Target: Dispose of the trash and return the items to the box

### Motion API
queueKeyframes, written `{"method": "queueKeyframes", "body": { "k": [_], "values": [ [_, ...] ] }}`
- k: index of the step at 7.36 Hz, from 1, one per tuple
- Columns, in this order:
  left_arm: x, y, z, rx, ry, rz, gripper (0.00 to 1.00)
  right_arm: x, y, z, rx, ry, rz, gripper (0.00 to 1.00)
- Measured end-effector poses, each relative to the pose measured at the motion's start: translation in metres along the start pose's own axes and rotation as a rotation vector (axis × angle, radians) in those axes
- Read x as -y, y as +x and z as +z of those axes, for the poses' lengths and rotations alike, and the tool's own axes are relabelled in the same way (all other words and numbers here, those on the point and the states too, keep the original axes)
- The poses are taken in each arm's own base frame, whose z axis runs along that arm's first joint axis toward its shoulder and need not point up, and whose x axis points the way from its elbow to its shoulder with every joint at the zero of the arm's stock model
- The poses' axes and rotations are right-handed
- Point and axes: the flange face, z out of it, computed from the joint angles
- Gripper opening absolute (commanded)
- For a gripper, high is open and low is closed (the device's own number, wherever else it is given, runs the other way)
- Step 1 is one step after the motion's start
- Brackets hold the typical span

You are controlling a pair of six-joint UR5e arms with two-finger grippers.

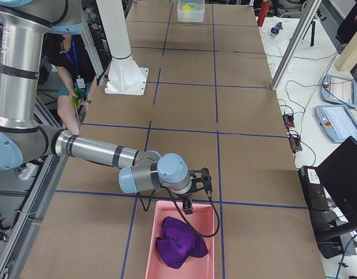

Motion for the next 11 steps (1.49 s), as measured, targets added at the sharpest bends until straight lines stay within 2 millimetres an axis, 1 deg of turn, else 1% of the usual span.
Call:
{"method": "queueKeyframes", "body": {
  "k": [1, 2, 4, 6, 7, 8, 9, 11],
  "values": [
    [-0.002, -0.001, 0.000, -0.005, -0.022, -0.023, 1.00, 0.002, -0.012, 0.016, 0.009, -0.051, -0.015, 1.00],
    [-0.003, 0.000, -0.001, -0.008, -0.032, -0.033, 1.00, 0.003, -0.018, 0.025, 0.008, -0.088, -0.014, 1.00],
    [-0.003, -0.001, -0.001, -0.010, -0.039, -0.040, 1.00, 0.005, -0.023, 0.026, 0.005, -0.105, -0.013, 1.00],
    [-0.002, 0.000, -0.003, -0.010, -0.036, -0.039, 1.00, 0.005, -0.023, 0.022, 0.009, -0.102, -0.005, 1.00],
    [-0.002, 0.000, -0.004, -0.010, -0.035, -0.039, 1.00, 0.005, -0.024, 0.014, 0.007, -0.107, 0.019, 1.00],
    [-0.003, 0.000, -0.005, -0.009, -0.033, -0.040, 1.00, 0.003, -0.025, 0.001, -0.002, -0.113, 0.056, 1.00],
    [-0.004, 0.000, -0.006, -0.009, -0.033, -0.042, 1.00, -0.003, -0.025, -0.010, -0.011, -0.116, 0.083, 1.00],
    [-0.005, -0.002, -0.006, -0.006, -0.031, -0.046, 1.00, -0.008, -0.024, -0.016, -0.018, -0.118, 0.096, 1.00]
  ]
}}
